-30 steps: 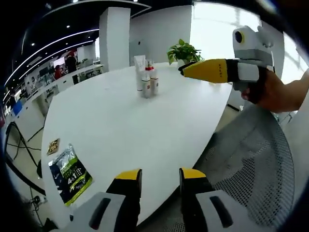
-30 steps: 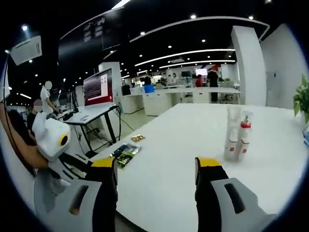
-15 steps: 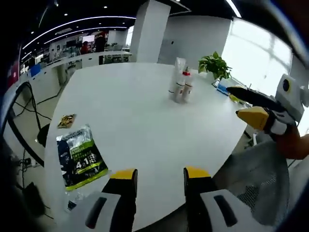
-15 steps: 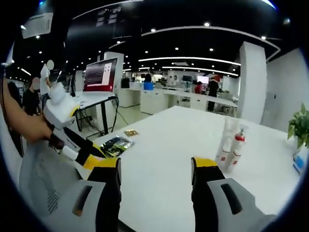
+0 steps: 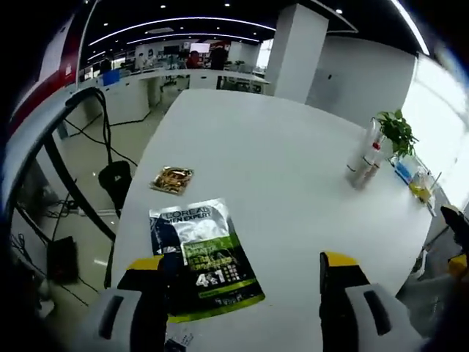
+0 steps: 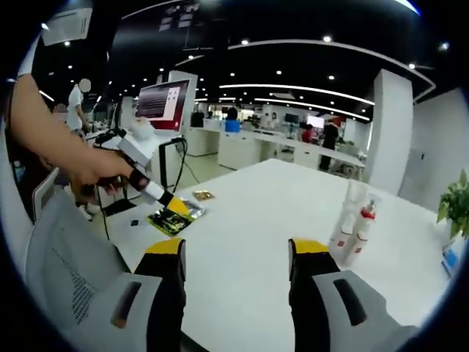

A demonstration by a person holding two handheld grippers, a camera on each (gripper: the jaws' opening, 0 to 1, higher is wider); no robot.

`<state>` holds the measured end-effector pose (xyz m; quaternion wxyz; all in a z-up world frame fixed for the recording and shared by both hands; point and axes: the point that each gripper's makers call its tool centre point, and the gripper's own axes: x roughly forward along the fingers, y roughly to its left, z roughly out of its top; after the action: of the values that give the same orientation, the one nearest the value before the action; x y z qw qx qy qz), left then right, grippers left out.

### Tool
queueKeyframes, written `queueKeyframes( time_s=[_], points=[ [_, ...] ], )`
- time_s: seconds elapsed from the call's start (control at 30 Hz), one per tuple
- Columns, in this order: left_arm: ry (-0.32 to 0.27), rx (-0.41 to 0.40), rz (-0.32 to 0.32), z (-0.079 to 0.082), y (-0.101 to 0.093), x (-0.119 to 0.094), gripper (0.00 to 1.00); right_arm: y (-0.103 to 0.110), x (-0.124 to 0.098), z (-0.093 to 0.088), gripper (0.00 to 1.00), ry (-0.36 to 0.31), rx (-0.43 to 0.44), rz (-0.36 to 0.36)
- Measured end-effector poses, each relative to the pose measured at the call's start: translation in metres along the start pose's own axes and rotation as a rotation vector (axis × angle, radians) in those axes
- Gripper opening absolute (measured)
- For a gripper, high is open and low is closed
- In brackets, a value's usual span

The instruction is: Arrange the skincare products in the storage area until every visible bottle or jar stands upright without overlapping.

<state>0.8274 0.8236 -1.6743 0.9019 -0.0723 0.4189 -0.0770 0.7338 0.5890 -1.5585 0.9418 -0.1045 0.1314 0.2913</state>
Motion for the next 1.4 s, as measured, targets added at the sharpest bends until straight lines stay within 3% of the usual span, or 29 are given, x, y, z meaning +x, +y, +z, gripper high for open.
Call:
queueKeyframes(
  time_s=[0.1, 0.2, 0.4, 0.5, 0.63, 0.77, 0.8, 0.83, 0.97, 1.03, 1.23, 1.4],
  points=[
    [0.055, -0.028, 0.058, -0.005, 0.016, 0.007, 1.00, 0.000, 0.000, 0.000, 0.53, 0.003, -0.005, -0.001],
    [0.077, -0.021, 0.125, -0.002, 0.036, 0.016, 1.00, 0.000, 0.001, -0.001, 0.52, 0.005, -0.006, 0.003],
    [0.130, -0.035, 0.126, -0.008, 0.032, 0.030, 1.00, 0.003, 0.002, -0.004, 0.52, 0.019, -0.012, 0.017],
    [0.177, 0.005, 0.140, -0.017, 0.028, 0.035, 1.00, 0.003, 0.002, -0.005, 0.51, 0.023, -0.013, 0.021],
    [0.180, -0.013, 0.157, -0.021, 0.025, 0.041, 1.00, 0.002, 0.002, -0.006, 0.51, 0.028, -0.013, 0.019],
    [0.230, 0.010, 0.177, -0.036, 0.026, 0.045, 0.97, 0.000, 0.001, -0.008, 0.50, 0.037, -0.016, 0.012],
    [0.220, 0.045, 0.212, -0.036, 0.032, 0.043, 0.97, -0.001, 0.001, -0.008, 0.49, 0.037, -0.014, 0.010],
    [0.194, -0.001, 0.186, -0.034, 0.027, 0.044, 0.97, -0.001, 0.001, -0.008, 0.49, 0.039, -0.014, 0.009],
    [0.180, 0.004, 0.196, -0.031, 0.030, 0.041, 0.95, -0.001, 0.002, -0.009, 0.48, 0.047, -0.018, 0.009],
    [0.168, 0.009, 0.192, -0.028, 0.031, 0.040, 0.82, 0.000, 0.002, -0.009, 0.47, 0.048, -0.023, 0.013],
    [0.150, 0.014, 0.190, -0.029, 0.026, 0.039, 0.77, 0.002, 0.003, -0.011, 0.46, 0.057, -0.030, 0.023],
    [0.149, 0.072, 0.144, -0.027, 0.015, 0.042, 0.63, 0.004, 0.003, -0.014, 0.44, 0.071, -0.038, 0.029]
  ],
)
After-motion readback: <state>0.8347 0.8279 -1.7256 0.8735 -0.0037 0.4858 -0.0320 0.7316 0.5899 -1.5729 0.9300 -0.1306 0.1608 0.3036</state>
